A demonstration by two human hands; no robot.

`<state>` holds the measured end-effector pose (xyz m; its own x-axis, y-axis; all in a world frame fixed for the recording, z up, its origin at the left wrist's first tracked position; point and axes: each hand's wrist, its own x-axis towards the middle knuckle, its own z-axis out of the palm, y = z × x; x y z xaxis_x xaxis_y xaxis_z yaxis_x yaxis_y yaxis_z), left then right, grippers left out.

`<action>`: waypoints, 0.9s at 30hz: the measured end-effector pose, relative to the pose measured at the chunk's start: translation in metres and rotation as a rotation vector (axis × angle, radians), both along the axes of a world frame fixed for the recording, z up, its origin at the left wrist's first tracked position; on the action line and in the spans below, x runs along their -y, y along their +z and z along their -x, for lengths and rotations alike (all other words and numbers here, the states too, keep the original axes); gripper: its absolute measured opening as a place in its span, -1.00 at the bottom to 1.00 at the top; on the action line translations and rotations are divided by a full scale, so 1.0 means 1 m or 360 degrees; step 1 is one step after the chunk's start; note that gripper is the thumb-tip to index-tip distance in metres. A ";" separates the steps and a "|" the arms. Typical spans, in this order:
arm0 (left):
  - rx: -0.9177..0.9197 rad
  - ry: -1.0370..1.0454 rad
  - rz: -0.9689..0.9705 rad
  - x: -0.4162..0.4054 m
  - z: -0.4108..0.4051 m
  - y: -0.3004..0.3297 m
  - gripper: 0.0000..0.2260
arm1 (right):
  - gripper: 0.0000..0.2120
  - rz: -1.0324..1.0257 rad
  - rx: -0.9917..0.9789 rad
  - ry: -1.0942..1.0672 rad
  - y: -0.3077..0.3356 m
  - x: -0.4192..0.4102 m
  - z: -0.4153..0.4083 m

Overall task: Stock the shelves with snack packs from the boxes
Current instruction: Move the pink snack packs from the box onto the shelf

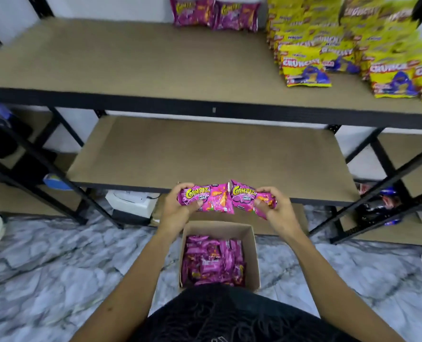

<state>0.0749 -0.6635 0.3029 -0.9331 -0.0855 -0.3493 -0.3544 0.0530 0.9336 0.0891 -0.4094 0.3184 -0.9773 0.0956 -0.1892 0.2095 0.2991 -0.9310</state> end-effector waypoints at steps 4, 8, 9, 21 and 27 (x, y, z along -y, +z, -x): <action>-0.0242 -0.0099 0.0053 -0.001 0.035 0.052 -0.60 | -0.78 0.0086 -0.0164 0.0020 0.051 -0.003 0.028; -0.0597 -0.0155 0.0108 -0.006 0.067 0.114 -0.60 | -0.65 0.0074 -0.0384 0.0036 0.111 -0.006 0.060; -0.0661 -0.0164 0.0127 -0.006 0.074 0.126 -0.59 | -0.63 0.0052 -0.0440 0.0052 0.125 -0.007 0.068; -0.0863 -0.0109 0.0538 0.019 0.201 0.204 -0.55 | -0.70 -0.0578 -0.0793 0.0102 0.186 0.014 0.210; -0.0900 0.0047 0.0731 0.027 0.245 0.186 -0.59 | -0.69 -0.0784 -0.0650 -0.0247 0.167 0.036 0.246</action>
<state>-0.1698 -0.6908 0.4887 -0.9553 -0.1352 0.2628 0.1685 0.4814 0.8602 -0.1573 -0.4457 0.4851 -0.9290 0.2221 0.2959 -0.0565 0.7054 -0.7066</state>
